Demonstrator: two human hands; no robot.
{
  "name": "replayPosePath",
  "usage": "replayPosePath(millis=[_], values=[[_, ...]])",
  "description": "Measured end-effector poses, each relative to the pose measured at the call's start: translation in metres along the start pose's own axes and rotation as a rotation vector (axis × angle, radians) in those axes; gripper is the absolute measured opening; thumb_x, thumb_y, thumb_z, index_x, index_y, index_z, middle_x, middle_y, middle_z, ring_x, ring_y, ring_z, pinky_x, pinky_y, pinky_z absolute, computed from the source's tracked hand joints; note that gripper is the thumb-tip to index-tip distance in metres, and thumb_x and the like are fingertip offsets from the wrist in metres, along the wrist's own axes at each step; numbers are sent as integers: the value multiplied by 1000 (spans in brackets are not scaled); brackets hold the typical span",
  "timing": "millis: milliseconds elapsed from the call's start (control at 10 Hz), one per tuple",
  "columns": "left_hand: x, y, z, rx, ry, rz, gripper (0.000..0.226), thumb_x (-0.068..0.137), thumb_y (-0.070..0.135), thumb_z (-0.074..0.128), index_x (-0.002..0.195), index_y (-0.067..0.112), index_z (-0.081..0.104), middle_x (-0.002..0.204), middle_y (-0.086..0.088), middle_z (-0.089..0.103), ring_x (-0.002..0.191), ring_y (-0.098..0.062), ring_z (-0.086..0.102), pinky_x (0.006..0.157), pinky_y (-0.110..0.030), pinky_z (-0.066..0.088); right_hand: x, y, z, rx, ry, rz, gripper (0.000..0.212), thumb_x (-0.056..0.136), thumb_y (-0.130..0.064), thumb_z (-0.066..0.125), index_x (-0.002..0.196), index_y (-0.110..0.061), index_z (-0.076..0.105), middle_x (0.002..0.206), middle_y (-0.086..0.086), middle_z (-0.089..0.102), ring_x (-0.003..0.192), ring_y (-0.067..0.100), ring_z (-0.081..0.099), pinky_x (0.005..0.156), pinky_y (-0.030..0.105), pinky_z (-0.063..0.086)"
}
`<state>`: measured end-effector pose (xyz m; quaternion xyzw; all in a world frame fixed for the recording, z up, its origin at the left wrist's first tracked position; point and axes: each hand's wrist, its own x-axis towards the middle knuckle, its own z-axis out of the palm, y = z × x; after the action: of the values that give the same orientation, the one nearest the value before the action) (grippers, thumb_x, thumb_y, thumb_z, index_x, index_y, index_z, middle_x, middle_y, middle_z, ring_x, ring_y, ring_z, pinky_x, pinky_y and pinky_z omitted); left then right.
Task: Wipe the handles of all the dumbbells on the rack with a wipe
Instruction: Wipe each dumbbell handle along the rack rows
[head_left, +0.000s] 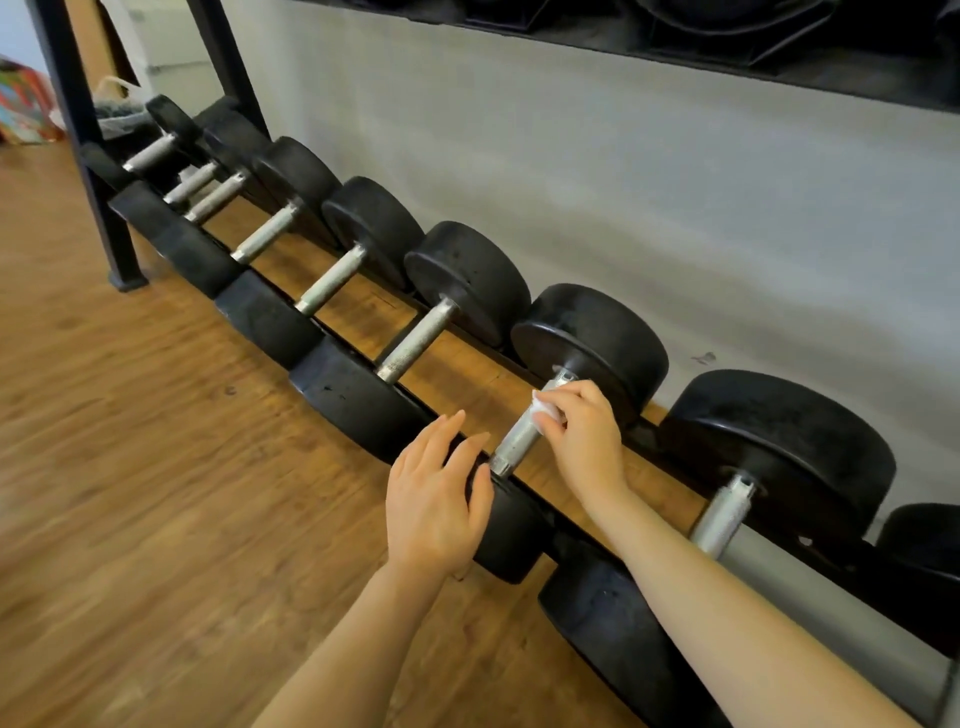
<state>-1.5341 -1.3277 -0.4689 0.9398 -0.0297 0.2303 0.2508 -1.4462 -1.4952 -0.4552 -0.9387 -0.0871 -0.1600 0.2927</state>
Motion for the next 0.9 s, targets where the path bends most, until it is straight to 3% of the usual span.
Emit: replayPosePath(millis=[100, 200, 300, 400, 500, 600, 700, 800, 900], values=[[0, -1, 1, -6, 10, 2, 42, 95, 38, 38, 118, 20, 69, 138, -2, 57, 132, -22, 48, 108, -36, 32, 2, 2, -3, -37, 16, -24, 31, 96, -20, 55, 125, -14, 60, 122, 3, 53, 109, 11, 52, 88, 22, 50], [1, -1, 0, -2, 23, 13, 42, 95, 37, 38, 117, 20, 70, 136, -2, 59, 130, -23, 50, 107, -36, 33, -1, 0, 5, -45, -54, -69, 25, 96, -17, 52, 118, -11, 63, 120, 7, 54, 110, 20, 50, 91, 28, 43], [2, 0, 0, 1, 24, 15, 41, 94, 37, 39, 115, 20, 70, 133, -2, 60, 128, -23, 51, 105, -38, 37, -5, -2, 13, -41, -101, -149, 19, 95, -17, 52, 108, -14, 65, 112, 4, 55, 103, 17, 50, 86, 26, 40], [2, 0, 0, 16, 18, 14, 41, 94, 37, 39, 115, 21, 70, 133, -1, 60, 128, -23, 51, 105, -36, 35, -3, -1, 2, 0, 0, -33, 14, 96, -29, 52, 105, -22, 61, 105, -11, 50, 93, 7, 51, 75, 17, 47], [2, 1, -1, 17, 10, 10, 41, 94, 37, 39, 115, 22, 70, 132, -1, 60, 128, -22, 50, 104, -35, 33, 1, 4, -3, -20, 38, 53, 25, 97, -22, 53, 119, -19, 62, 113, -2, 53, 103, 11, 51, 75, 15, 44], [2, 1, -1, 26, -6, 2, 41, 94, 38, 37, 115, 23, 69, 132, 0, 60, 130, -22, 49, 104, -35, 32, 0, 11, 3, -93, 25, -17, 23, 97, -24, 49, 116, -19, 62, 109, -6, 49, 98, 7, 47, 80, 14, 44], [2, 1, -1, 27, -14, -1, 42, 94, 38, 36, 114, 22, 69, 133, -1, 60, 130, -23, 49, 104, -36, 34, 3, 13, 6, -128, 8, -112, 22, 94, -37, 45, 104, -24, 61, 105, -8, 53, 94, 7, 48, 83, 26, 44], [2, 1, -1, 29, -15, -5, 42, 94, 39, 36, 114, 22, 69, 132, -1, 61, 130, -24, 50, 104, -38, 35, 6, 7, -5, -52, 15, -119, 23, 96, -37, 45, 106, -21, 60, 108, -3, 56, 99, 14, 54, 82, 26, 45], [2, 2, 0, 23, -9, -7, 42, 94, 39, 35, 113, 22, 69, 131, -1, 61, 129, -25, 51, 104, -40, 36, 10, 9, -14, -97, -26, -125, 26, 98, -23, 53, 121, -12, 56, 114, 6, 55, 102, 17, 56, 80, 30, 54]])
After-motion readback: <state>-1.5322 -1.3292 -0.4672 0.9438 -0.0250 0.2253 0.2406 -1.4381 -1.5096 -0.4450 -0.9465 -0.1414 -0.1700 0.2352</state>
